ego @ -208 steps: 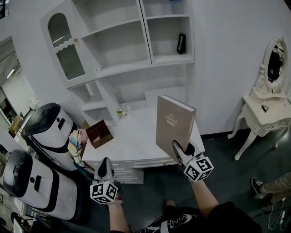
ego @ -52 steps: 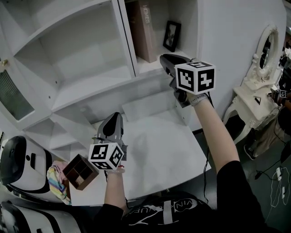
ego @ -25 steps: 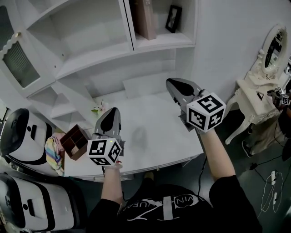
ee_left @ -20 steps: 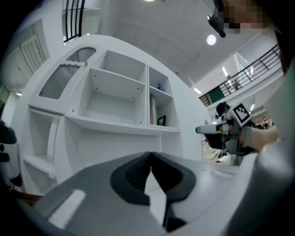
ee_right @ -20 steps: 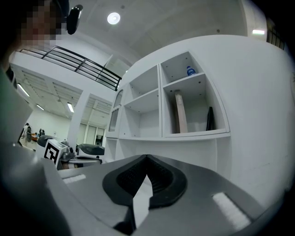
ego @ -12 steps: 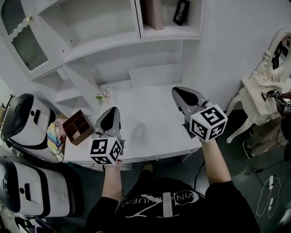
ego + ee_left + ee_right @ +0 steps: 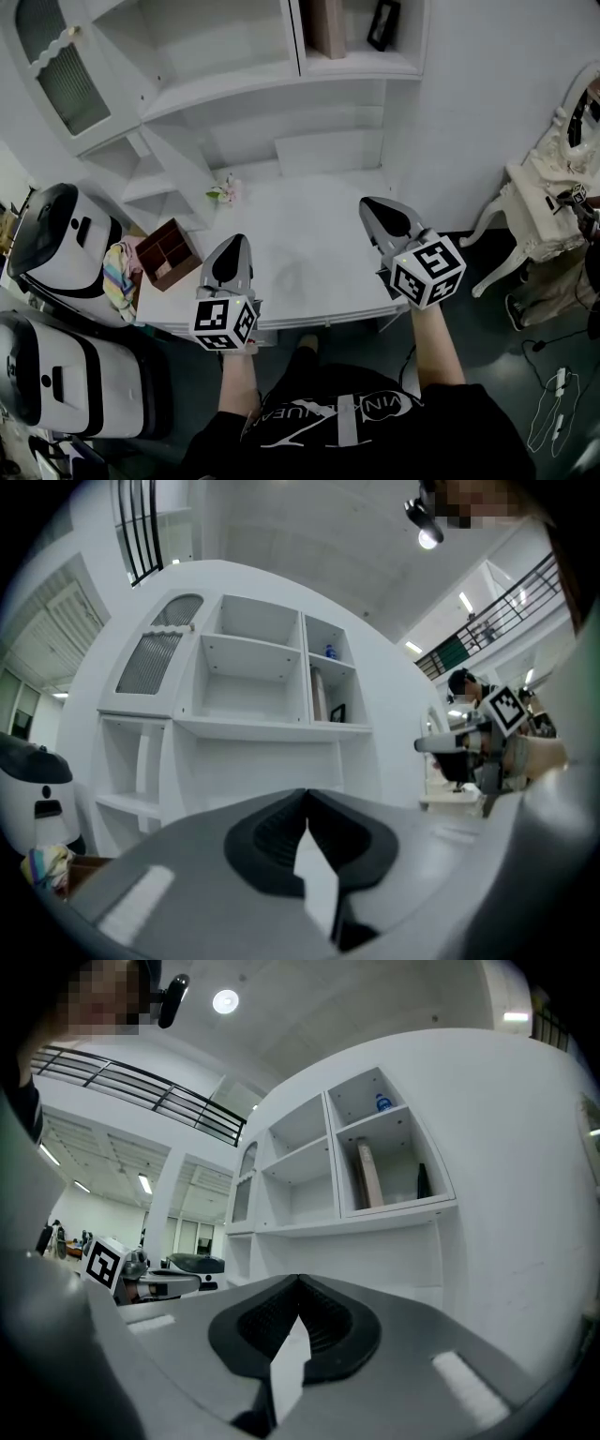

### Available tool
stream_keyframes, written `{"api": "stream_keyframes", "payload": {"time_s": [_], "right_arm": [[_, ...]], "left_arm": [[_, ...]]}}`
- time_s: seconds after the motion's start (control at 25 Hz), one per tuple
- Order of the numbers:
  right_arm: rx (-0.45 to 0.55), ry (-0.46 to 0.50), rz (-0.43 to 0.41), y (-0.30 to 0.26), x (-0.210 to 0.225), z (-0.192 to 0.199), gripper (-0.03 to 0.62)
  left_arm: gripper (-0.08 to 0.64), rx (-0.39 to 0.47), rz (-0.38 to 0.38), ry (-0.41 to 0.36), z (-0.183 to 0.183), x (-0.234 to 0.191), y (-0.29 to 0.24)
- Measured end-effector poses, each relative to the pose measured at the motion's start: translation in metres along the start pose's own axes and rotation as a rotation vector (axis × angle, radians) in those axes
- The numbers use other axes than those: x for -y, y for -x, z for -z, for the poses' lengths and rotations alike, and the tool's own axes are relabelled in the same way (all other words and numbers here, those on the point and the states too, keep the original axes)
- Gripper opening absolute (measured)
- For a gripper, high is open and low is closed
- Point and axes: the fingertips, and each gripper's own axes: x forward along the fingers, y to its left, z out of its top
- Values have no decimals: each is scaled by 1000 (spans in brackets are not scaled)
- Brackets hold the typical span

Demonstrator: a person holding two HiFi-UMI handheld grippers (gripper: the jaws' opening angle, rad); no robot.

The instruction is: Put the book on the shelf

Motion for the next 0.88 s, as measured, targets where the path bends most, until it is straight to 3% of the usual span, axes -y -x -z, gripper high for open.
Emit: {"api": "stream_keyframes", "payload": {"time_s": [0.88], "right_arm": [[-11,-37,25,8,9,19,6]], "left_arm": [[0,-7,-61,53,5,-17,12]]}}
